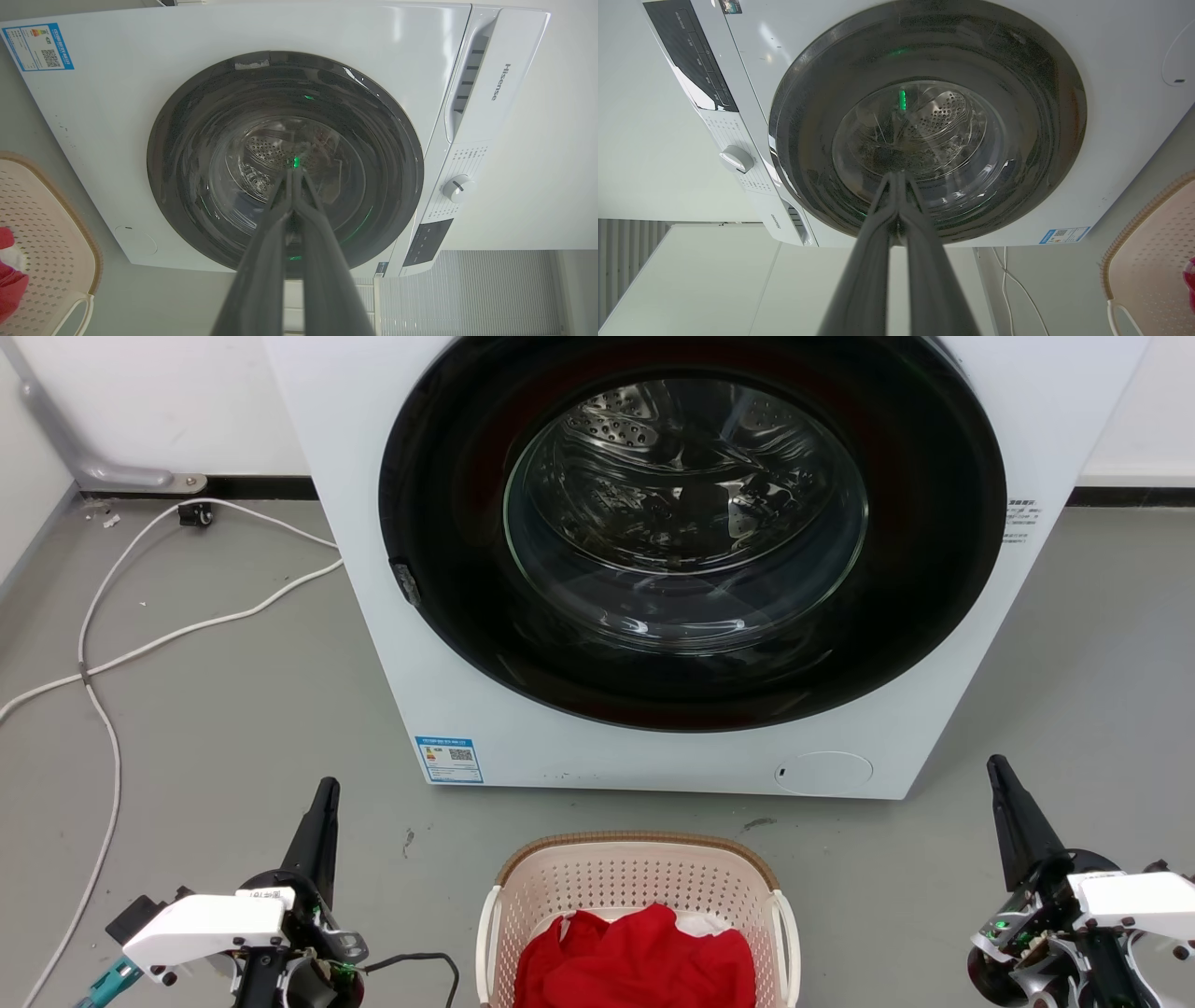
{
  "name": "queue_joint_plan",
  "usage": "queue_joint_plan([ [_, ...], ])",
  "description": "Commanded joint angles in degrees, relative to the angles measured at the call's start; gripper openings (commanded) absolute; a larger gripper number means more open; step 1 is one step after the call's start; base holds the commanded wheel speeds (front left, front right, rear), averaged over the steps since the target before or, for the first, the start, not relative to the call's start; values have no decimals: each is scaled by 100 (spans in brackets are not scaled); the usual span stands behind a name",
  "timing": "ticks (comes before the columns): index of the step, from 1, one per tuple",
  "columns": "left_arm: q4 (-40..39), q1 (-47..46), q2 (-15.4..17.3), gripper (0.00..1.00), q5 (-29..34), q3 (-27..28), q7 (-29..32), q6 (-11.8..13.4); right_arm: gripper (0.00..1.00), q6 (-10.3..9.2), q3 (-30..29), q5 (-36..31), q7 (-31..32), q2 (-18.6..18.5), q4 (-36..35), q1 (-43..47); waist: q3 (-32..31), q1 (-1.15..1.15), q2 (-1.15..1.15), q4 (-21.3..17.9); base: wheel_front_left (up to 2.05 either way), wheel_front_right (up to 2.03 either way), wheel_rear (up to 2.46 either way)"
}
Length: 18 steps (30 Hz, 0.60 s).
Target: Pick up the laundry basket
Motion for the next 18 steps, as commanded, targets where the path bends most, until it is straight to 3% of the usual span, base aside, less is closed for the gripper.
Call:
queue_joint_plan([
  [1,0,-35,-12,0,-12,18,14,-16,0,-2,-7,-37,16,21,6,-65,0,0,0,0,0,0,0],
  [18,0,-35,-12,0,-12,18,14,-16,0,-2,-10,-43,17,23,7,-66,0,0,0,0,0,0,0],
])
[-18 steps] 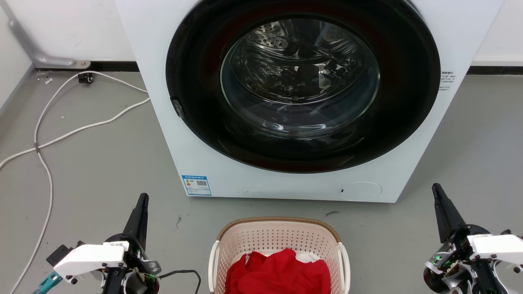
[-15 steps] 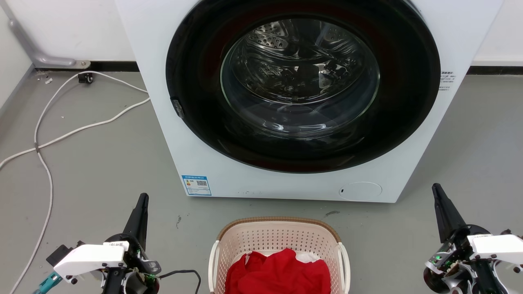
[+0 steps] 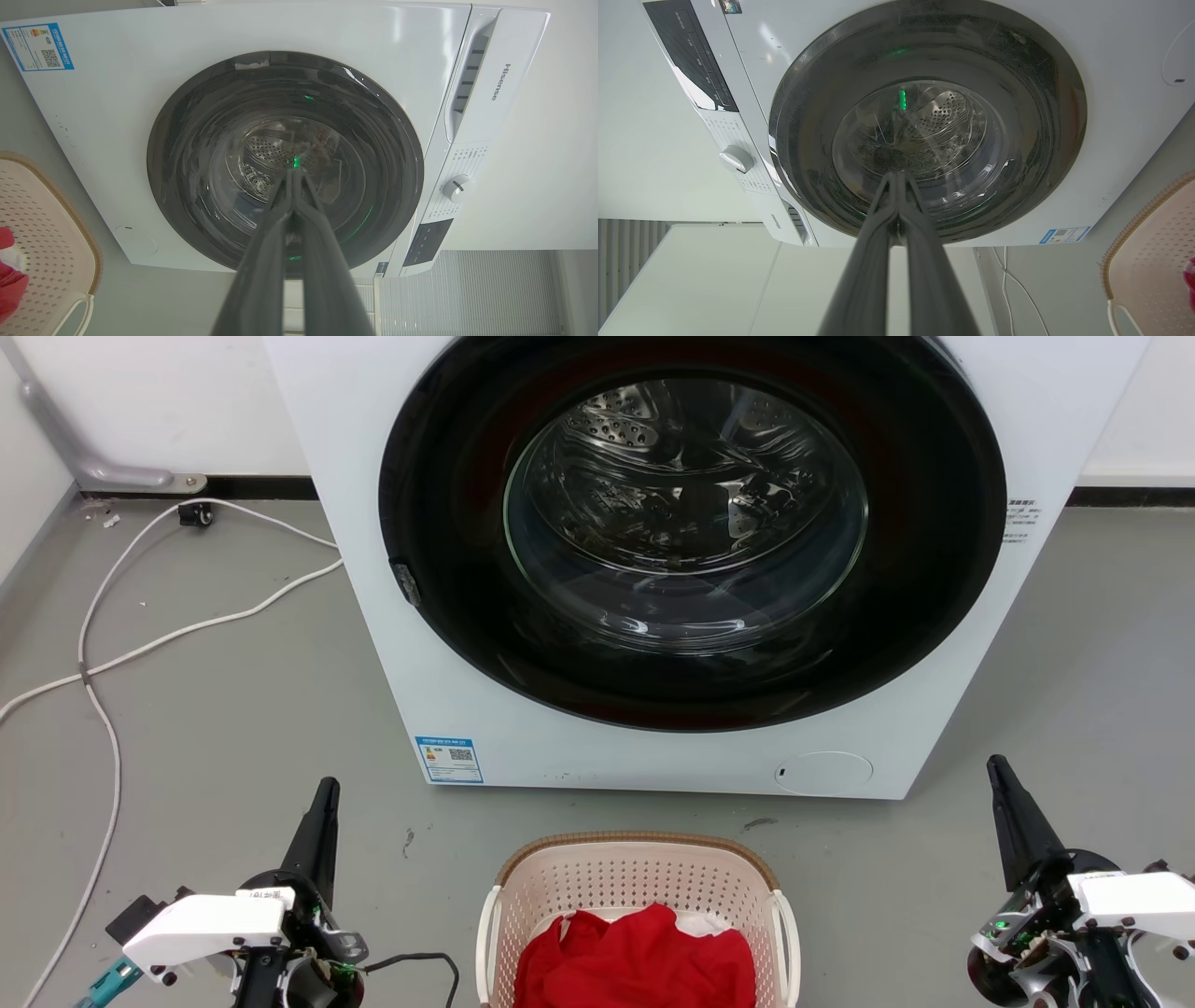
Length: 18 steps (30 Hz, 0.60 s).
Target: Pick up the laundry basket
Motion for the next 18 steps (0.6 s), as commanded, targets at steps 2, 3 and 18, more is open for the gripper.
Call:
queue_joint_plan([
  [2,0,-35,-12,0,-12,18,14,-17,0,-2,-6,-42,10,19,7,-66,0,0,0,0,0,0,0],
  [3,0,-35,-12,0,-12,18,14,-17,0,-2,-6,-43,10,19,7,-66,0,0,0,0,0,0,0],
  [18,0,-35,-12,0,-12,17,14,-17,0,-2,-9,-42,14,21,7,-67,0,0,0,0,0,0,0],
])
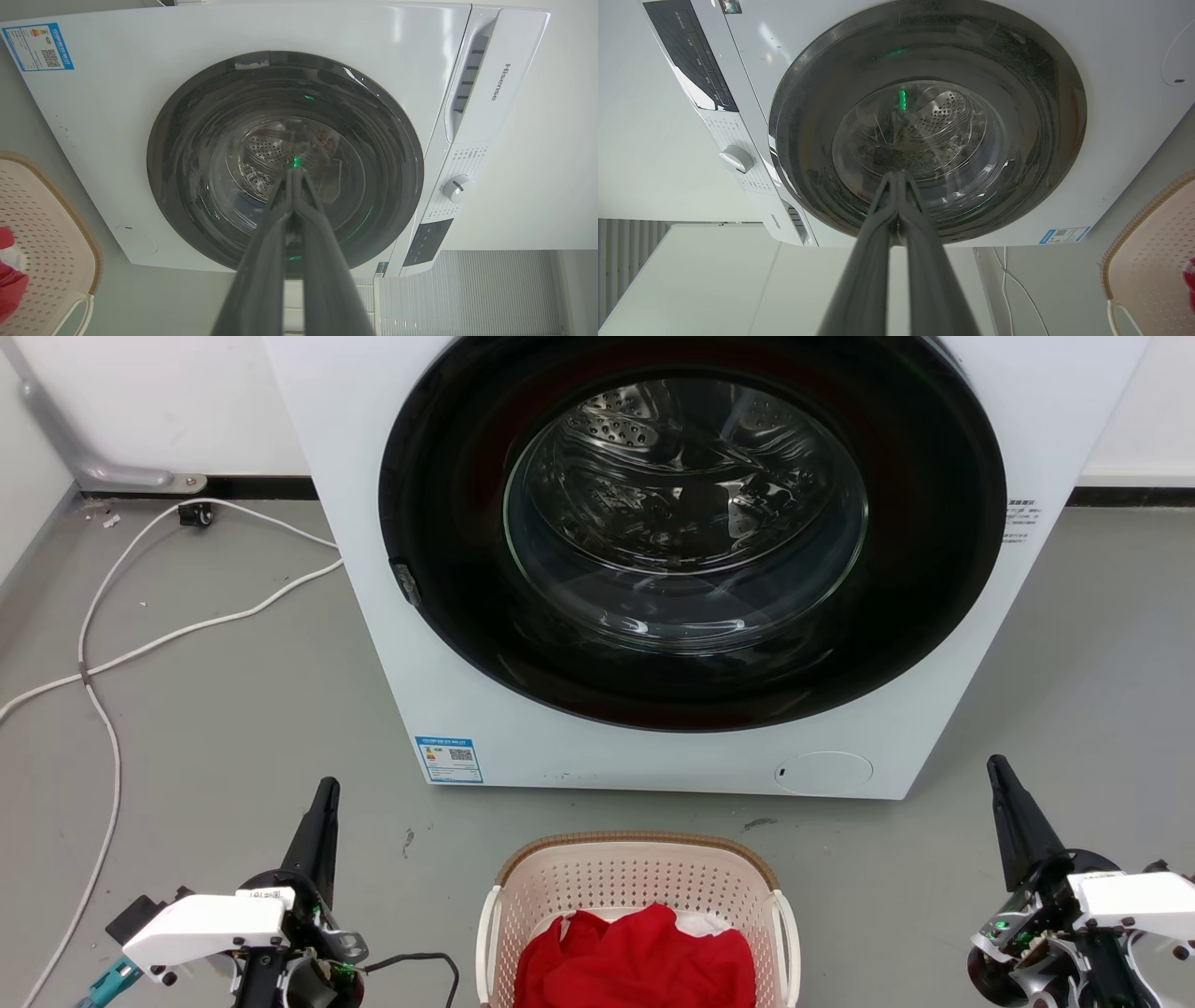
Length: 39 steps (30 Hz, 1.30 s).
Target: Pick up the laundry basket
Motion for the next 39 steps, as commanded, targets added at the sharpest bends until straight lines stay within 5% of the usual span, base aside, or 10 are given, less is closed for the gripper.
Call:
queue_joint_plan([
  [1,0,-35,-12,0,-12,17,14,-17,0,-2,-6,-34,14,19,7,-67,0,0,0,0,0,0,0],
  [10,0,-35,-12,0,-12,17,14,-17,0,-2,-6,-35,16,20,7,-67,0,0,0,0,0,0,0],
  [11,-2,0,0,100,0,0,-3,0,100,0,-2,-5,-3,1,-2,0,0,0,0,0,0,0,0],
  [23,-146,101,-7,100,652,31,-295,51,100,-1,-44,-714,-293,10,-146,168,12,0,0,-4,0,0,0],
  [39,-687,228,-5,100,2662,-287,-700,540,100,-1,164,-3239,-697,10,-743,348,43,0,0,-1,0,0,0],
])
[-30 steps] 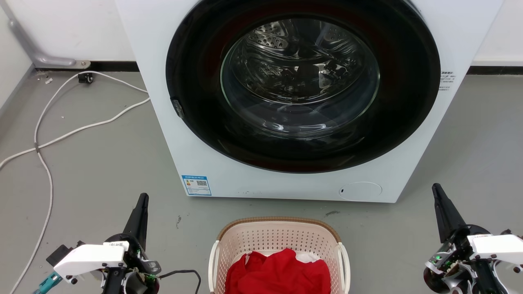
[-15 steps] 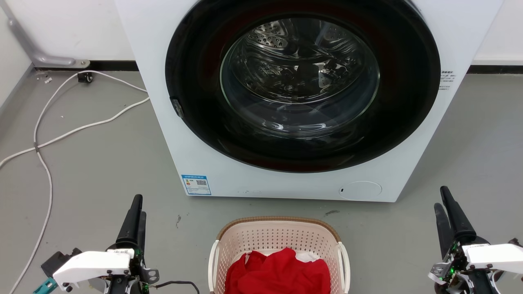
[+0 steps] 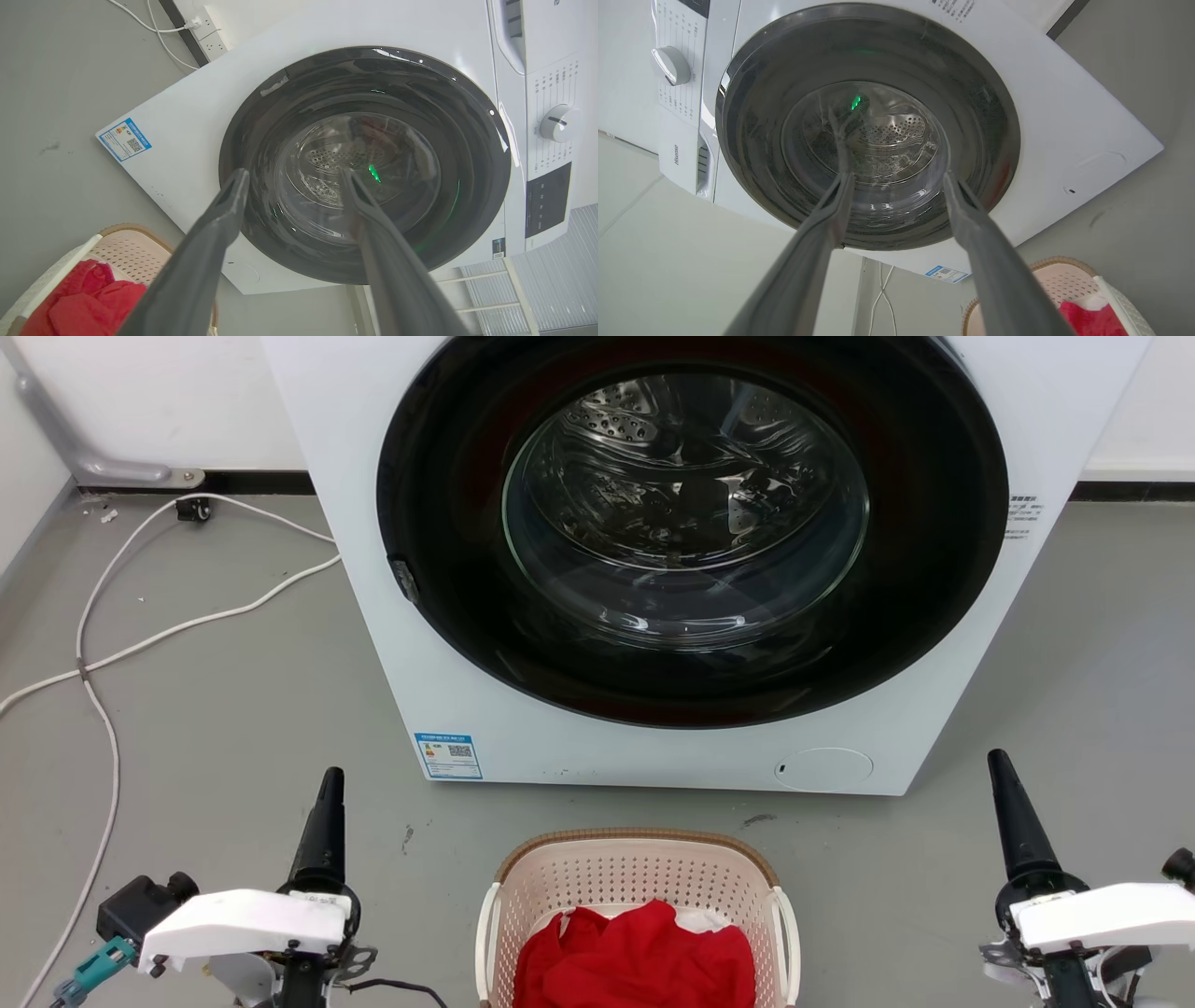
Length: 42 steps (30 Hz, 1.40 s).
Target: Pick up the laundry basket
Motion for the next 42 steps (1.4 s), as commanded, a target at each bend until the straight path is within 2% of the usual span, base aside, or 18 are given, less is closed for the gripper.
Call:
queue_joint_plan([
  [1,-149,-24,13,100,218,-34,-54,52,100,0,12,-240,-62,-18,-150,-24,2,0,0,0,0,0,0],
  [19,-418,117,15,100,1803,-228,-431,346,100,0,145,-2172,-436,-18,-423,193,17,0,0,4,0,0,0],
  [42,-665,272,16,100,3218,-362,-824,425,100,0,222,-3959,-830,-17,-673,421,40,0,0,8,0,0,0],
])
